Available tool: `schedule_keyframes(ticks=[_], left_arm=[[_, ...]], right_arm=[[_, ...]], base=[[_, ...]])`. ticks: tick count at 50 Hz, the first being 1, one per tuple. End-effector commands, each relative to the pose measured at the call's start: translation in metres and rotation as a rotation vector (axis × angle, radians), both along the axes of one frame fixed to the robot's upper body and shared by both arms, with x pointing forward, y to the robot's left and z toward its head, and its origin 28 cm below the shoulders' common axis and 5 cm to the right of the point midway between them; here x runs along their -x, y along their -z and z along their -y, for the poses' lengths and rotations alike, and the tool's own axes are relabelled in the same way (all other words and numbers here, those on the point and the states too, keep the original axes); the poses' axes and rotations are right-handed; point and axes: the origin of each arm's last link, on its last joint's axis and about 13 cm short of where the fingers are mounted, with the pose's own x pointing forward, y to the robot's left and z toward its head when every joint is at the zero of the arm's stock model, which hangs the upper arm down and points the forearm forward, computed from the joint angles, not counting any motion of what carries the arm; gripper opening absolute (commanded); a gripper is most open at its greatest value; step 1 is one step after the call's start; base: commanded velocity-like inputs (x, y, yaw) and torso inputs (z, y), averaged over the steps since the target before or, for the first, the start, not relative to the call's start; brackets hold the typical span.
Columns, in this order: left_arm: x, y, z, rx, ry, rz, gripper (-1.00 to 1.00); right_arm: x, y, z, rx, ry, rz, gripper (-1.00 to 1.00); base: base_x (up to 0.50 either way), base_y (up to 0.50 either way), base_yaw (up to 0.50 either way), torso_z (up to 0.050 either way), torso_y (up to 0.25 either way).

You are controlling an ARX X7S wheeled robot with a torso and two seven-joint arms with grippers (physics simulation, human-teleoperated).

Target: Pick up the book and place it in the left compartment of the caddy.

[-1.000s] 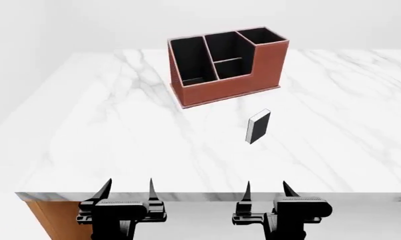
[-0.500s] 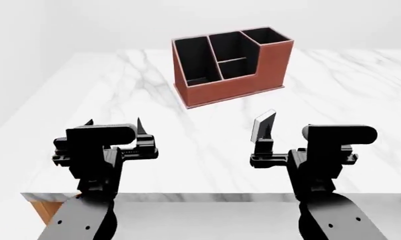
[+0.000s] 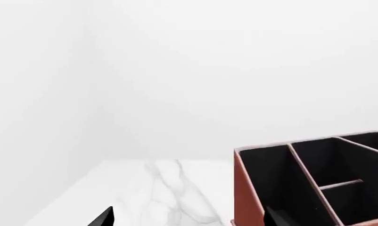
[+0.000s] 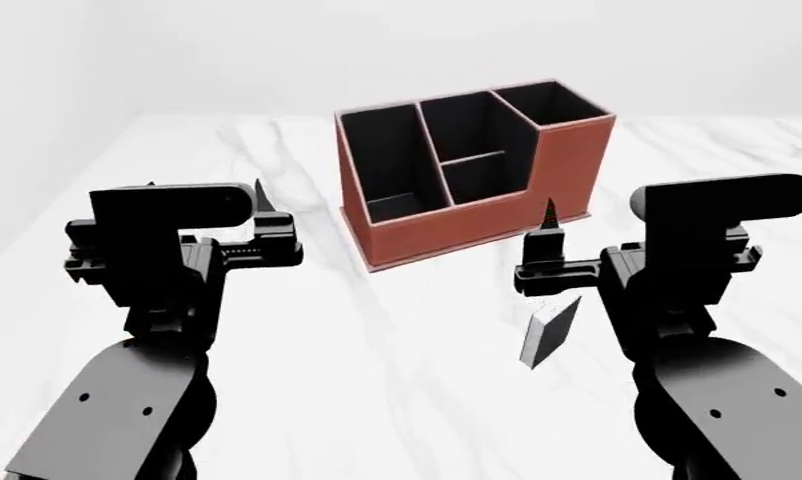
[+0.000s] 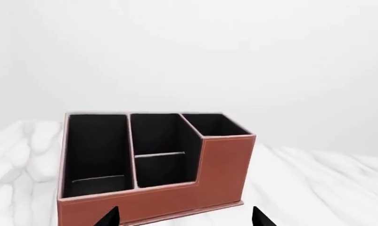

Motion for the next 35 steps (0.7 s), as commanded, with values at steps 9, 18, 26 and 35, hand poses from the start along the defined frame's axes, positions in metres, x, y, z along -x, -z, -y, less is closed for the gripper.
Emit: schedule_keyframes(ticks=[9,18,26,35], left_arm=[[-0.0021,0.0008,-0.0023,-0.006,-0.014,0.003,1.0],[-0.0028,0.0019,-0.0026,-0.008,-0.016,0.005,1.0],[-0.0028,0.0018,-0.003,-0.009,-0.018,0.007,1.0],[-0.0038,0.0015,-0.0037,-0.009,-0.021,0.006,1.0]], right_arm=[[-0.0013,0.0012,0.0013,0.002,-0.006,-0.01,1.0],[-0.0016,0.0014,0.0011,0.005,-0.006,-0.011,1.0],[-0.002,0.002,0.0002,0.024,0.004,-0.015,1.0],[-0.0036,0.001,-0.0002,0.035,0.011,-0.005,1.0]], base=[[0.5,0.0,0.0,0.0,0.002],[0.5,0.0,0.0,0.0,0.001],[0.5,0.07,0.0,0.0,0.001],[0.33,0.1,0.0,0.0,0.003]])
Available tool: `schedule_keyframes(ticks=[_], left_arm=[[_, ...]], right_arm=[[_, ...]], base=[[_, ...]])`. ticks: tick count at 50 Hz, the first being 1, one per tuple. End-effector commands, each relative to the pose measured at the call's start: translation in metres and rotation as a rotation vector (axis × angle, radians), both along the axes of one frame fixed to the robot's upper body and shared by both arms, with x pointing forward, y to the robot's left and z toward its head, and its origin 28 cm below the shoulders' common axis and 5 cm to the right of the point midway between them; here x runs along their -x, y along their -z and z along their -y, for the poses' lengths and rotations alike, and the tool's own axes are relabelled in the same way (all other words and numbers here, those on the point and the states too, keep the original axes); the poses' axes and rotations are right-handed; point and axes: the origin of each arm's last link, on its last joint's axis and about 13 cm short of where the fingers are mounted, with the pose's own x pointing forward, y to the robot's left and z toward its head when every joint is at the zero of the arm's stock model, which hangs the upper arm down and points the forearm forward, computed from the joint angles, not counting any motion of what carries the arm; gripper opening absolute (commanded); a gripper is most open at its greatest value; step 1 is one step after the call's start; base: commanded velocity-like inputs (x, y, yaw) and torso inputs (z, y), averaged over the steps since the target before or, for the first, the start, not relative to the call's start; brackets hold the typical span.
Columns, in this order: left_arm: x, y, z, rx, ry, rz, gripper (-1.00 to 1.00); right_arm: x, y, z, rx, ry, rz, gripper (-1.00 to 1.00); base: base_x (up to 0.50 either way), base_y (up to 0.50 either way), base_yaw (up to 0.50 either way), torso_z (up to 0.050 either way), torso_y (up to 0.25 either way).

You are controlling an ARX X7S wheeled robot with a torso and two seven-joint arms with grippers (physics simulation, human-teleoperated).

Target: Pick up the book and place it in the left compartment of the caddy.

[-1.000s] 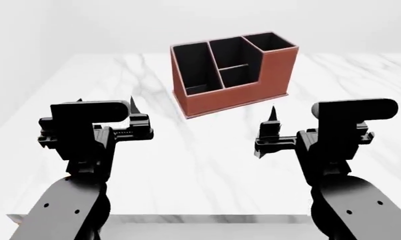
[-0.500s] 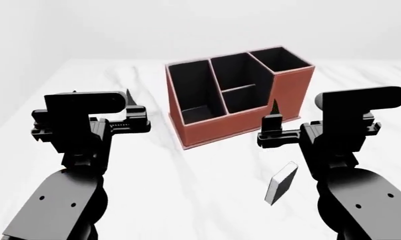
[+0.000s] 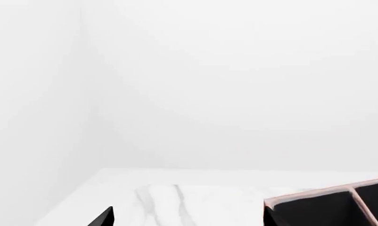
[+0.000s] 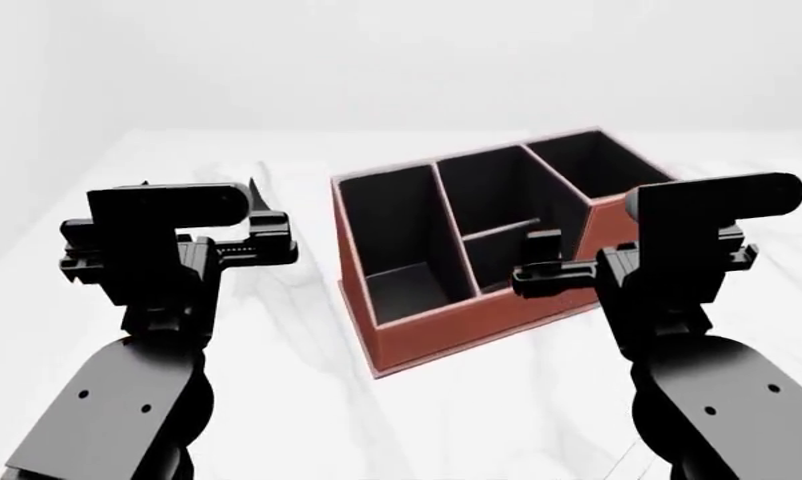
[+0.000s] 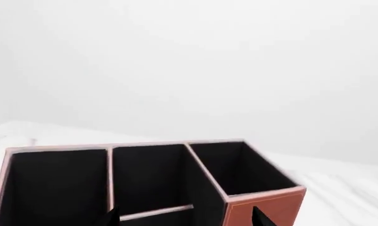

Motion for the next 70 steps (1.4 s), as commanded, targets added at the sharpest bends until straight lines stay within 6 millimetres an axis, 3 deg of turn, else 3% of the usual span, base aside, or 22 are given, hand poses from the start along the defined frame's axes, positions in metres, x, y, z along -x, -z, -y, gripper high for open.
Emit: schedule_keyframes(ticks=[1,17,56,57,58,59,61,62,64,69,70], left_arm=[[-0.001,0.0,-0.001,-0.001,-0.002,0.0,1.0],[-0.002,0.001,-0.002,0.003,-0.007,0.003,1.0],[-0.002,0.003,-0.002,-0.001,-0.006,0.003,1.0],[-0.004,0.001,-0.001,-0.013,0.004,0.01,1.0],[-0.004,0.001,-0.001,-0.012,0.004,0.01,1.0],[-0.004,0.001,-0.001,-0.012,0.004,0.01,1.0],[-0.003,0.001,-0.001,-0.013,0.004,0.01,1.0],[-0.004,0.001,-0.001,-0.013,0.003,0.01,1.0],[-0.004,0.001,-0.001,-0.012,0.003,0.009,1.0],[-0.004,0.001,-0.001,-0.012,0.003,0.009,1.0],[-0.004,0.001,-0.001,-0.012,0.003,0.009,1.0]], right_arm=[[-0.001,0.0,0.0,0.012,0.005,0.006,1.0],[-0.001,0.002,-0.001,0.005,-0.021,0.007,1.0],[-0.002,-0.002,0.003,-0.014,0.042,-0.061,1.0],[-0.008,-0.034,0.0,0.091,0.017,0.13,1.0],[0.002,-0.028,-0.004,0.16,-0.023,0.174,1.0],[0.009,-0.042,-0.003,0.19,-0.029,0.261,1.0],[0.03,-0.052,0.028,0.073,0.18,0.251,1.0],[0.043,-0.055,0.048,0.101,0.36,0.167,1.0],[0.057,-0.053,0.039,-0.002,0.527,-0.032,1.0],[0.091,-0.065,0.023,-0.199,0.221,-0.66,1.0],[0.091,-0.064,0.023,-0.198,0.219,-0.663,1.0]], base=[[0.0,0.0,0.0,0.0,0.0],[0.28,0.0,0.0,0.0,0.0],[0.03,0.07,0.0,0.0,0.001],[0.0,0.0,0.0,0.0,0.0],[0.0,0.0,0.0,0.0,0.0],[0.0,0.0,0.0,0.0,0.0],[0.0,0.0,0.0,0.0,0.0],[0.0,0.0,0.0,0.0,0.0],[0.0,0.0,0.0,0.0,0.0],[0.0,0.0,0.0,0.0,0.0],[0.0,0.0,0.0,0.0,0.0]])
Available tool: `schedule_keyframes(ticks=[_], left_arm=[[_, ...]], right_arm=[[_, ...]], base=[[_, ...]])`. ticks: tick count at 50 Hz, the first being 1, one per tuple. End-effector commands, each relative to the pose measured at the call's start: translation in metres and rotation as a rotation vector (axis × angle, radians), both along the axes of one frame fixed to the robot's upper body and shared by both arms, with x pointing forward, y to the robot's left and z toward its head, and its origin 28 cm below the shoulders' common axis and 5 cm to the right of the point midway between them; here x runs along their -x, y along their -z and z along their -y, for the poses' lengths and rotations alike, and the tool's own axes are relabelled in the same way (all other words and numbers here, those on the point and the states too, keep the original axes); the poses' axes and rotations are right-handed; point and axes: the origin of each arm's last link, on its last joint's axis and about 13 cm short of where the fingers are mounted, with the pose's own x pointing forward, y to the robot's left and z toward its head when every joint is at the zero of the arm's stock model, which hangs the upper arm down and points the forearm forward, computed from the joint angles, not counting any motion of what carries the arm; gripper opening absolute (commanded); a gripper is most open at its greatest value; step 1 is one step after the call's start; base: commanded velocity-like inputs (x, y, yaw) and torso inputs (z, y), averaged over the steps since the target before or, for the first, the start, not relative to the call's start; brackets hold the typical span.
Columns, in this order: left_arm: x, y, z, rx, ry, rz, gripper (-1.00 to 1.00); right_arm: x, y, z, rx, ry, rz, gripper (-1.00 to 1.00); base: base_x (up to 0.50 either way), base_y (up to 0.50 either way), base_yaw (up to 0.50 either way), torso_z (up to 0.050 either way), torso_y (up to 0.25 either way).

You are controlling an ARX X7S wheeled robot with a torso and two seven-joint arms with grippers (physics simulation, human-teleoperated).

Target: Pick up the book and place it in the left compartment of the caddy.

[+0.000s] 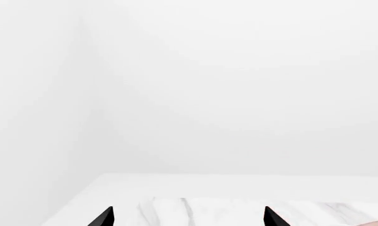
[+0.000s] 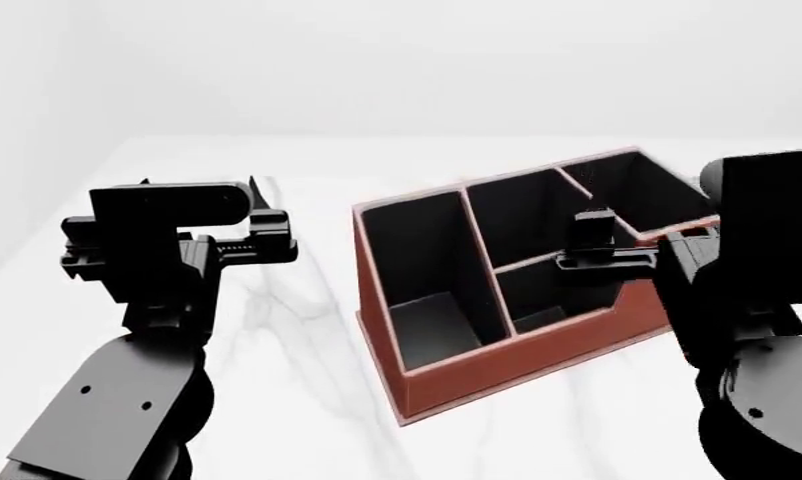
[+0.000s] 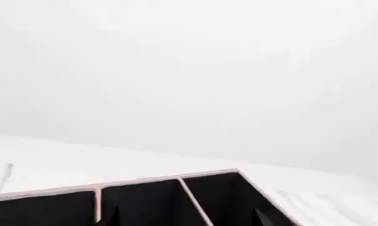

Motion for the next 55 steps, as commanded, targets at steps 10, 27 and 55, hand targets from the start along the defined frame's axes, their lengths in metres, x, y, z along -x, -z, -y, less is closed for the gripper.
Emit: schedule_keyframes(ticks=[10,27,55], left_arm=[[-0.001,0.001,0.0,-0.003,0.002,-0.001,1.0],[-0.001,0.001,-0.001,-0.006,-0.005,0.0,1.0],[-0.002,0.002,-0.002,-0.008,-0.01,-0.008,1.0]], right_arm=[[0.058,-0.026,0.013,-0.248,0.171,-0.708,1.0],[0.072,-0.024,0.02,-0.296,0.255,-0.773,1.0],[0.11,-0.019,0.013,-0.362,0.425,-0.85,1.0]], base=[[0.0,0.0,0.0,0.0,0.0],[0.0,0.0,0.0,0.0,0.0],[0.0,0.0,0.0,0.0,0.0]])
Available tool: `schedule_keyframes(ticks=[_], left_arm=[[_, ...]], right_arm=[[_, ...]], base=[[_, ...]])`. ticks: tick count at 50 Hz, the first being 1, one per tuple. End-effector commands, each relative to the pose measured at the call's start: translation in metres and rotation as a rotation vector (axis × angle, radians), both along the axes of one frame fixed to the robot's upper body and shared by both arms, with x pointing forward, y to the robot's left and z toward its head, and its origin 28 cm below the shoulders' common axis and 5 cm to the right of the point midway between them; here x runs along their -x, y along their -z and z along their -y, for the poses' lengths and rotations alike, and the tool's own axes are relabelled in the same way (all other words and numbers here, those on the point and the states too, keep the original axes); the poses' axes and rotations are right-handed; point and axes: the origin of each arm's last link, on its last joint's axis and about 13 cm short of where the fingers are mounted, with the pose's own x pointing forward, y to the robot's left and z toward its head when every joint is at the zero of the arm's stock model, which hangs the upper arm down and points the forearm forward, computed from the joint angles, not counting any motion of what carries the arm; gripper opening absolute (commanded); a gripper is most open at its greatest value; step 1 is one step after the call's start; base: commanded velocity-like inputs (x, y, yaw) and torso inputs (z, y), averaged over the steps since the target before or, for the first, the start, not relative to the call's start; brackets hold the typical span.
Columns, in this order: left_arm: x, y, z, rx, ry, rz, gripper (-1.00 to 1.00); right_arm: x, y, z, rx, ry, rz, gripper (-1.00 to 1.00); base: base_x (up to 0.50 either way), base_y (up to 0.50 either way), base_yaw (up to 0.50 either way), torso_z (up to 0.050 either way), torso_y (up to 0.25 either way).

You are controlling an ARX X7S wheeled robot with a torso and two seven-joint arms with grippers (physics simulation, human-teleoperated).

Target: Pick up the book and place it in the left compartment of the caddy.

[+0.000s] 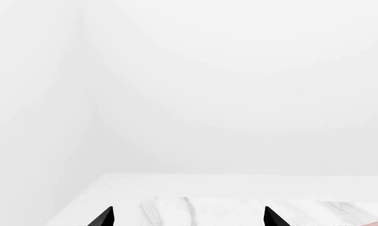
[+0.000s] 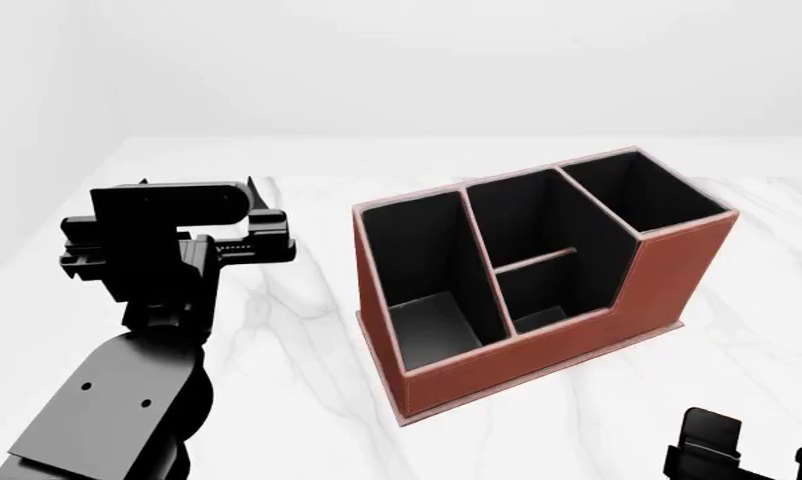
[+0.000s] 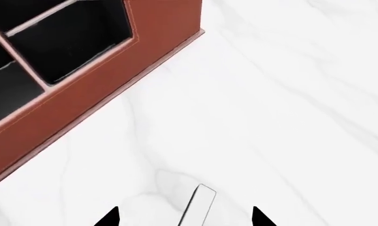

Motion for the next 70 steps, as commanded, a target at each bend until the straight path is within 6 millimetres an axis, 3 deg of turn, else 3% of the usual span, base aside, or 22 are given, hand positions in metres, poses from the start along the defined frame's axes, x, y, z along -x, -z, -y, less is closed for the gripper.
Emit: schedule_keyframes(ticks=[1,12,29,49,70], left_arm=[[0.0,0.001,0.0,-0.002,-0.003,-0.004,1.0],[-0.001,0.003,-0.001,0.0,-0.004,-0.007,1.0],[-0.002,0.008,-0.003,0.001,-0.009,-0.013,1.0],[-0.001,0.008,-0.003,-0.001,-0.01,-0.012,1.0],[-0.001,0.009,-0.003,-0.003,-0.01,-0.015,1.0]], right_arm=[[0.01,0.002,-0.005,-0.013,0.047,-0.034,1.0],[0.005,0.019,-0.001,-0.078,0.04,-0.056,1.0],[0.003,0.078,0.02,-0.213,0.11,-0.098,1.0],[0.003,0.095,0.031,-0.26,0.136,-0.11,1.0],[-0.005,0.103,0.03,-0.297,0.113,-0.112,1.0]], base=[[0.0,0.0,0.0,0.0,0.0],[0.0,0.0,0.0,0.0,0.0],[0.0,0.0,0.0,0.0,0.0],[0.0,0.0,0.0,0.0,0.0],[0.0,0.0,0.0,0.0,0.0]])
